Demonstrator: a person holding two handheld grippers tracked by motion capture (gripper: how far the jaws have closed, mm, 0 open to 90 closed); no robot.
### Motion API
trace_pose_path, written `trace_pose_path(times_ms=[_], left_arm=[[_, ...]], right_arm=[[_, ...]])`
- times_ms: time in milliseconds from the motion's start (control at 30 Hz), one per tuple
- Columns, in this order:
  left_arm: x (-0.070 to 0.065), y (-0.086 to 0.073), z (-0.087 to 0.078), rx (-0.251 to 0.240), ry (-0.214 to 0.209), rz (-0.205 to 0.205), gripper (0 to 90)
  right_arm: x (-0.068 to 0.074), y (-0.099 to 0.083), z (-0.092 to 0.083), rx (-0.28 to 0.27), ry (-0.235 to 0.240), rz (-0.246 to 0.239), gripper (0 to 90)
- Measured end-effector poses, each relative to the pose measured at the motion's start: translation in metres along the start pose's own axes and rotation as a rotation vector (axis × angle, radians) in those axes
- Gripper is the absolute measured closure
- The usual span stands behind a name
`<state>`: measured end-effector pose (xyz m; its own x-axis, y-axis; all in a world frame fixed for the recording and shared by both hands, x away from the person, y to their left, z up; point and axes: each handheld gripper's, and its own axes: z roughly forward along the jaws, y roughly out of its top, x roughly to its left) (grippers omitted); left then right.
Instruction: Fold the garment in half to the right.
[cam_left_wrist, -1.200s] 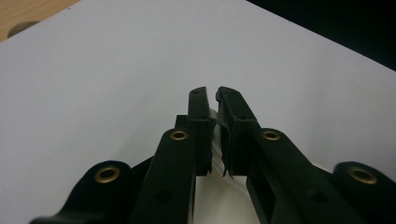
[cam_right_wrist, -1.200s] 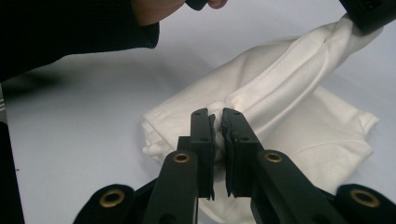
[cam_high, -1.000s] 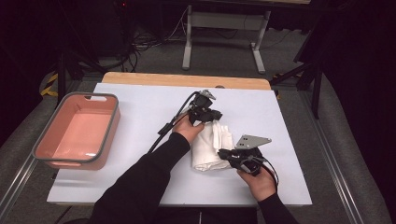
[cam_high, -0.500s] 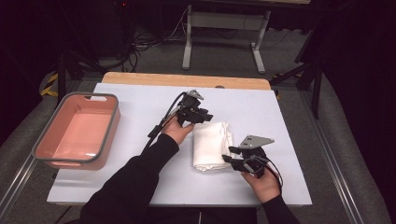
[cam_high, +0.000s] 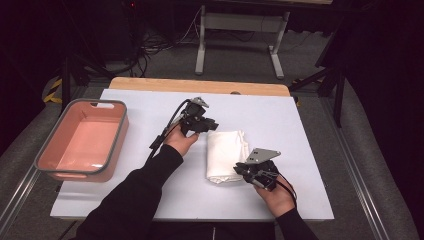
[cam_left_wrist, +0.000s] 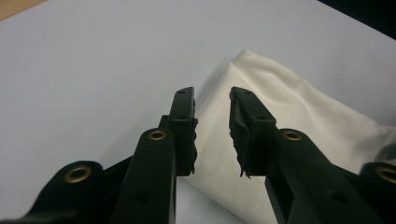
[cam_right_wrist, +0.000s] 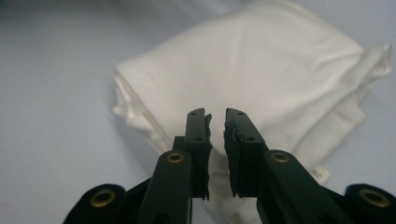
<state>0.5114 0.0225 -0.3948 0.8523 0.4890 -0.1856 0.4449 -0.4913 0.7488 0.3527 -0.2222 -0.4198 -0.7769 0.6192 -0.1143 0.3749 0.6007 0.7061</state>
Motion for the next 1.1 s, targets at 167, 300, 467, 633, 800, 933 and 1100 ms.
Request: trace_pose_path(times_ms=[167,300,467,633,800,933,1100], left_arm=[[0.003,-0.005,-0.002,0.016,0.008,-0.003,71.1],[0.006,-0.008,-0.005,0.017,0.009,-0.016,70.3],[0.008,-0.010,-0.008,0.018,0.013,-0.019,69.3],[0.009,-0.010,-0.013,0.012,0.005,-0.032,67.2],[0.008,-0.009,-0.020,-0.013,0.000,-0.035,60.3],[0.006,-0.009,-0.023,-0.029,0.002,-0.027,55.1],[0.002,-0.008,-0.026,-0.033,-0.026,-0.019,50.1]], right_arm=[[-0.007,-0.013,0.000,0.039,0.000,0.020,81.8],[-0.012,-0.024,-0.002,0.041,0.009,0.046,81.9],[-0.014,-0.030,-0.004,0.042,0.010,0.057,82.1],[-0.015,-0.029,-0.005,0.046,0.011,0.053,82.1],[-0.014,-0.028,-0.009,0.050,0.006,0.051,80.6],[-0.013,-0.027,-0.014,0.037,0.004,0.049,79.5],[-0.014,-0.026,-0.028,-0.021,-0.013,0.050,73.7]])
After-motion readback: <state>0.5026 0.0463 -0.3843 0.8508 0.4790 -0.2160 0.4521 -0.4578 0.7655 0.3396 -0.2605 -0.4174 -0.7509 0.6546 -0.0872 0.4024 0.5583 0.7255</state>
